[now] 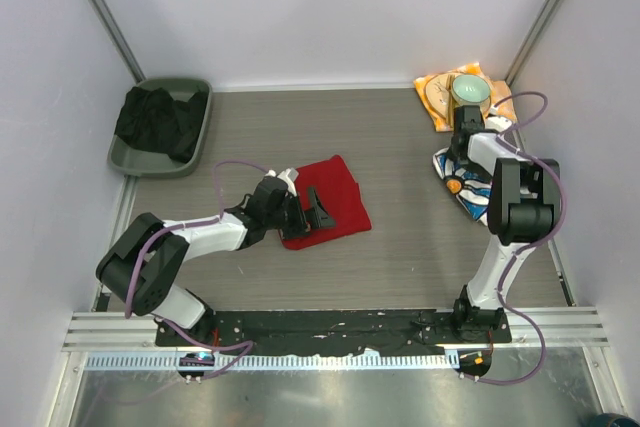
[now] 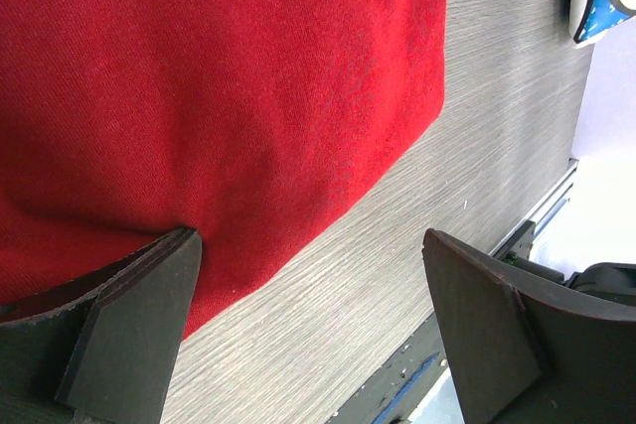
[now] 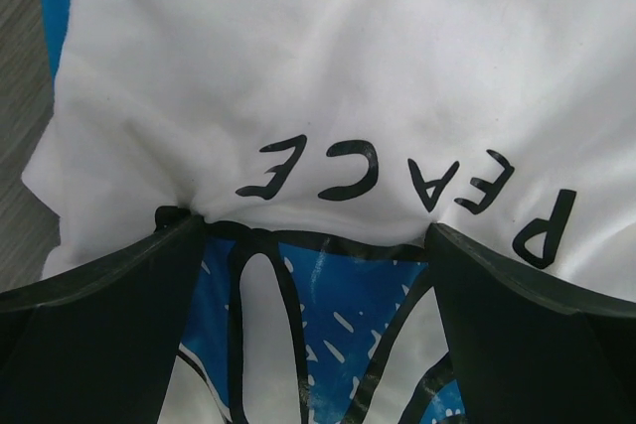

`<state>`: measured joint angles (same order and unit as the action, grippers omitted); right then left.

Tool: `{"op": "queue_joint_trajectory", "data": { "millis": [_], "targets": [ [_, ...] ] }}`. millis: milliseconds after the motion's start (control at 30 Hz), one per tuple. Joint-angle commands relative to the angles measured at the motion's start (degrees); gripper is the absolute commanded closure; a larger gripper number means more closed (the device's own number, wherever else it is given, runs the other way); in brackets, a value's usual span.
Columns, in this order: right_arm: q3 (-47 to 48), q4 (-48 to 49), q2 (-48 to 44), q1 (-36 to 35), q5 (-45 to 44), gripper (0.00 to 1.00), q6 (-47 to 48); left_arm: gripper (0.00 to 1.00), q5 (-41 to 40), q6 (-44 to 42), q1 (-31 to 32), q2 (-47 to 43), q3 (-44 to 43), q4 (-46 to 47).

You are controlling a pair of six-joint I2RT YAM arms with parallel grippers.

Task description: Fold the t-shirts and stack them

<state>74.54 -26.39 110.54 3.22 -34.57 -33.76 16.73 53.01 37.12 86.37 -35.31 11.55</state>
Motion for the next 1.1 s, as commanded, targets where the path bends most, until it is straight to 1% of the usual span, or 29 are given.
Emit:
{"op": "queue_joint_trajectory", "data": {
  "millis": [0,67,133,233,367,433,567,733,867,967,1000,1033,1067],
  "targets": [
    [-8.26,-2.52,-2.69,-6.72,10.93,0.0,7.03,0.0,0.41,-1.42,0.58,1.26,1.3,-2.59],
    [-9.41,-2.35,-4.89,-8.92,10.4,0.0,8.7,0.0,0.14,-1.42,0.49,1.09,1.47,-2.67],
    [-10.21,-2.96,-6.21,-12.25,7.16,0.0,9.06,0.0,-0.21,-1.33,0.58,1.17,1.38,-2.76],
    [-11.26,-3.84,-7.09,-15.43,3.3,0.0,10.55,0.0,-0.38,-1.6,0.58,1.08,0.77,-3.55],
    [-15.64,-2.88,-10.16,-18.15,0.56,0.0,11.35,0.0,0.23,-1.33,0.49,0.82,0.24,-3.38],
    [-17.14,-2.88,-11.57,-18.86,-1.19,0.0,10.91,0.0,0.84,-1.25,0.58,0.82,0.07,-3.46],
    [-19.52,-3.49,-15.35,-19.31,-8.3,0.01,8.8,0.0,0.76,-1.68,0.58,0.64,-0.99,-4.78],
    [-16.98,-4.98,-21.06,-19.22,-12.72,0.0,6.08,0.0,-0.03,-2.82,0.49,0.38,-4.23,-7.42],
    [-12.07,-3.76,-26.16,-20.36,-10.53,0.0,6.51,0.0,-0.12,-3.88,0.49,-0.75,-8.45,-11.45],
    [-9.95,-0.52,-28.89,-21.15,-0.54,0.01,9.05,0.0,-1.78,-3.8,0.58,-4.43,-11.88,-15.93],
    [-9.33,-0.07,-28.8,-21.15,2.63,0.0,9.15,0.0,-3.36,-3.62,0.58,-5.5,-13.45,-18.9],
    [-8.55,-0.06,-27.93,-21.33,7.8,0.0,9.15,0.0,-3.98,-3.45,0.58,-6.47,-14.08,-20.24],
    [-7.58,0.37,-27.4,-21.85,9.76,0.0,9.84,0.0,-4.86,-2.92,0.49,-8.56,-14.52,-21.64]
  ]
}}
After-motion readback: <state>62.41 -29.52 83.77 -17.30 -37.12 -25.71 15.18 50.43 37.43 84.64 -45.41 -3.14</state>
